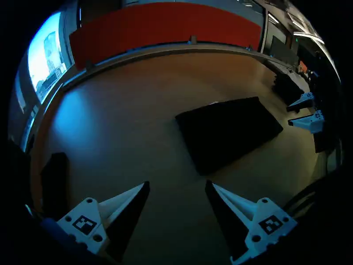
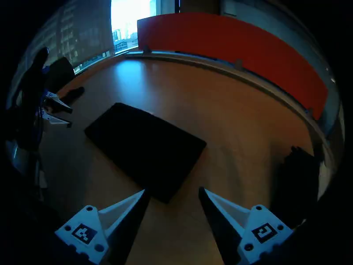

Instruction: Fold towel

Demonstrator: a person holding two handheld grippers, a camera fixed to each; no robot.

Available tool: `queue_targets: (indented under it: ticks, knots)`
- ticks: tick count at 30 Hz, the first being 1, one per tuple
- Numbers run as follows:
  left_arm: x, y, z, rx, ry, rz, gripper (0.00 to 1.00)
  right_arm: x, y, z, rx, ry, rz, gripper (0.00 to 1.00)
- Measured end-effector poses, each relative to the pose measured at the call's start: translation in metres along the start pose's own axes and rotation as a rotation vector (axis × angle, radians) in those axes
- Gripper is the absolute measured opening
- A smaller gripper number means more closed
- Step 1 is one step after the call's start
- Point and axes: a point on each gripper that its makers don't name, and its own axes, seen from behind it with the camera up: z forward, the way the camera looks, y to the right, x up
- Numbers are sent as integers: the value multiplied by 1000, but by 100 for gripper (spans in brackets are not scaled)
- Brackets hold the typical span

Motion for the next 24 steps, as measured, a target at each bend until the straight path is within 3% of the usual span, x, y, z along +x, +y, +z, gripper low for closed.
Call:
queue_targets:
  ticks: [14, 24]
  knots:
    - [-29, -14, -24, 59, 5, -96, 93, 7, -9, 13, 50, -13, -60, 84]
    - [-47, -12, -36, 77, -3, -141, 93, -3, -12, 22, 66, -35, -85, 84]
